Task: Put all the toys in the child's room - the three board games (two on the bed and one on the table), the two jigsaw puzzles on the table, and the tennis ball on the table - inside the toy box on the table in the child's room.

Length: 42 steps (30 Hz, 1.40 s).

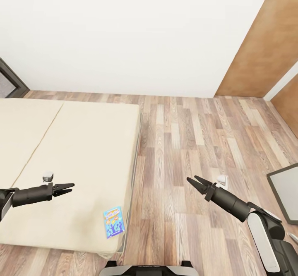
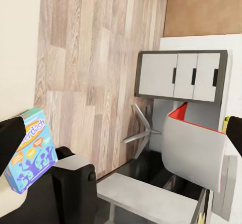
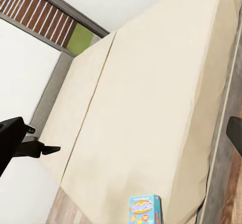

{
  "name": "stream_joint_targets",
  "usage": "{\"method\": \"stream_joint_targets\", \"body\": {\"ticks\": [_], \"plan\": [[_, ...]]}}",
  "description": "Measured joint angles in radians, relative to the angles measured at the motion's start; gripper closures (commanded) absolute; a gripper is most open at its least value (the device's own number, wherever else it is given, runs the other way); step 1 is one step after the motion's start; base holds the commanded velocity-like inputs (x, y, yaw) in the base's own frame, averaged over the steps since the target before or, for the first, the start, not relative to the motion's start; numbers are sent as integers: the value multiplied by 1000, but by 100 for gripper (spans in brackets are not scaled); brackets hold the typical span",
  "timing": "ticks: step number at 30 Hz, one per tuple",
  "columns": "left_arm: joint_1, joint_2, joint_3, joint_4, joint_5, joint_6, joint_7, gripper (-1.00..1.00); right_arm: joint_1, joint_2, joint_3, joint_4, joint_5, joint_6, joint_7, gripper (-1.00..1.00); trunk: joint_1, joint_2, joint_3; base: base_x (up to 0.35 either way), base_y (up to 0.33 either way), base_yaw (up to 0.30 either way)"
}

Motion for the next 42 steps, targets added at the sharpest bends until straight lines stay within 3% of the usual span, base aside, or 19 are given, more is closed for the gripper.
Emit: {"method": "stream_joint_targets", "body": {"ticks": [42], "plan": [[1,-12,0,0,1,-1,0,-100,0,-1,6,-1,0,-28,3,-100,0,0,60,0,0,1]]}}
